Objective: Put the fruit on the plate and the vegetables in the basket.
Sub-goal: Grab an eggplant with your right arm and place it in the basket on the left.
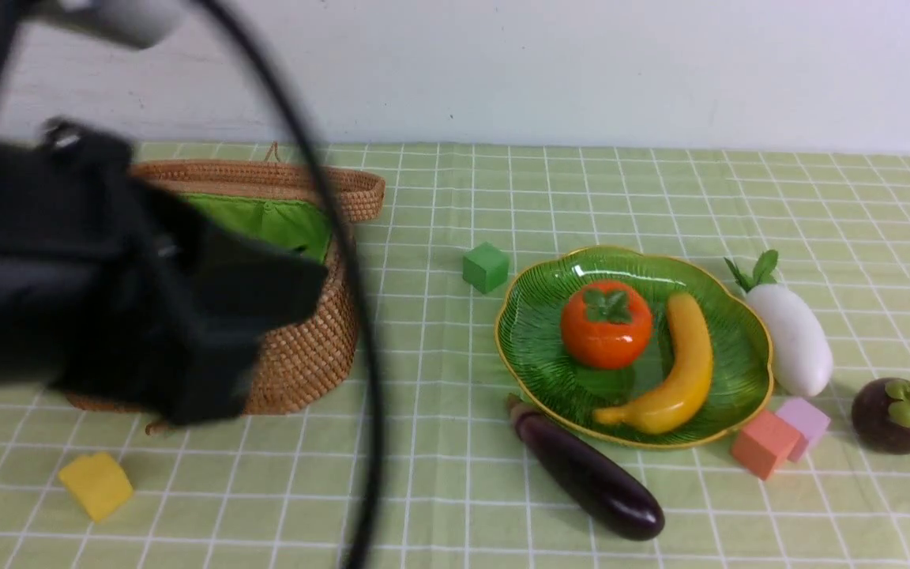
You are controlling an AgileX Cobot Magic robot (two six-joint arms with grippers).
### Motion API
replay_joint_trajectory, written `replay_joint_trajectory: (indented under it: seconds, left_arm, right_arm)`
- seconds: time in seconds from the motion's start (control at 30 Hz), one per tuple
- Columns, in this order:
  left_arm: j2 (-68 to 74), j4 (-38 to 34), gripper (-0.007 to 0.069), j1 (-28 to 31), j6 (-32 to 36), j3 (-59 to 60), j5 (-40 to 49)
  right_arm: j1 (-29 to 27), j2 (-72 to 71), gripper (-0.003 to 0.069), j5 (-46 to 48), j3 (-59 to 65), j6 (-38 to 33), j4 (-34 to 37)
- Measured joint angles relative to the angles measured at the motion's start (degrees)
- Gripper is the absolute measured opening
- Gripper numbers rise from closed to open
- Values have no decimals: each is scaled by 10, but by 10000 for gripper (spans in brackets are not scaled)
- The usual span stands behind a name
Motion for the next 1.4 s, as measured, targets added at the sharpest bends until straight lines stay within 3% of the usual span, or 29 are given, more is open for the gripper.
replay_joint_trajectory:
  seconds: [0.13, 0.23, 0.43, 0.63, 0.8, 0.93, 1.4]
  left_arm:
    - [-127, -2, -13, 0, -1, 77, -36]
    - [-184, -2, -13, 0, -1, 103, -43]
    - [-197, -2, -13, 0, -2, 110, -37]
    - [-197, -3, -13, 0, -2, 110, -43]
    - [-197, -16, -13, 0, -2, 110, -43]
    - [-197, -23, -13, 0, -2, 110, -43]
    - [-197, -24, -13, 0, -2, 111, -38]
  right_arm:
    - [0, 85, 195, -17, -8, -40, 60]
    - [18, 155, 195, -26, -23, -53, 67]
    - [101, 256, 209, -61, -41, -29, -10]
    - [154, 345, 314, -100, -41, -6, -80]
    - [157, 417, 450, -146, -41, -2, -115]
    - [158, 454, 506, -184, -42, -2, -126]
    - [158, 513, 519, -232, -44, -2, -149]
